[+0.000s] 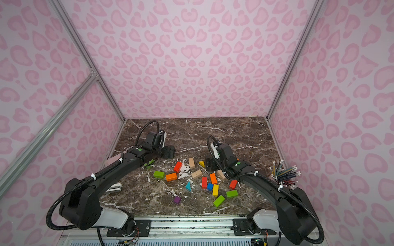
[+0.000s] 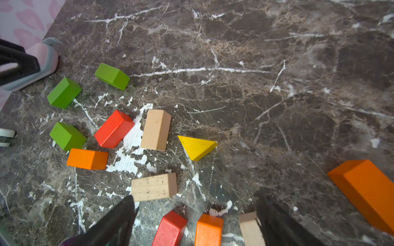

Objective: Assemble a heart with building blocks
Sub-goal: Move the building block to the center of the board.

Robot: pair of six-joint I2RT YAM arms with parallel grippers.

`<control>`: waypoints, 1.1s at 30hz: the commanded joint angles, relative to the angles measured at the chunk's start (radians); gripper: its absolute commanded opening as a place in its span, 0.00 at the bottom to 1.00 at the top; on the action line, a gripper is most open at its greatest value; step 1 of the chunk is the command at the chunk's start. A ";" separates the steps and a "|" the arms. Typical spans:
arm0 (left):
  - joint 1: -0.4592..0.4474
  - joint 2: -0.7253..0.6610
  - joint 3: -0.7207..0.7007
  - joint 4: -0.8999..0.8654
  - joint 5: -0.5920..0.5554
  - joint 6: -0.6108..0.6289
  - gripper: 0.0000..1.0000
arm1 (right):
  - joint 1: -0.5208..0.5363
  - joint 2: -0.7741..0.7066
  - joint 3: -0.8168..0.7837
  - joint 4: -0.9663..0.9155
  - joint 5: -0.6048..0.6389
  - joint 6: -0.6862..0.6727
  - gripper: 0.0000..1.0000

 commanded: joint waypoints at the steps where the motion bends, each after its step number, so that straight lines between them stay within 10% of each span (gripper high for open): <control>1: -0.002 -0.049 0.014 0.060 0.055 0.048 0.96 | 0.013 0.018 0.017 -0.009 0.018 0.047 0.90; 33: -0.002 -0.203 -0.034 0.135 -0.027 0.158 1.00 | 0.124 0.432 0.245 -0.015 0.240 0.202 0.87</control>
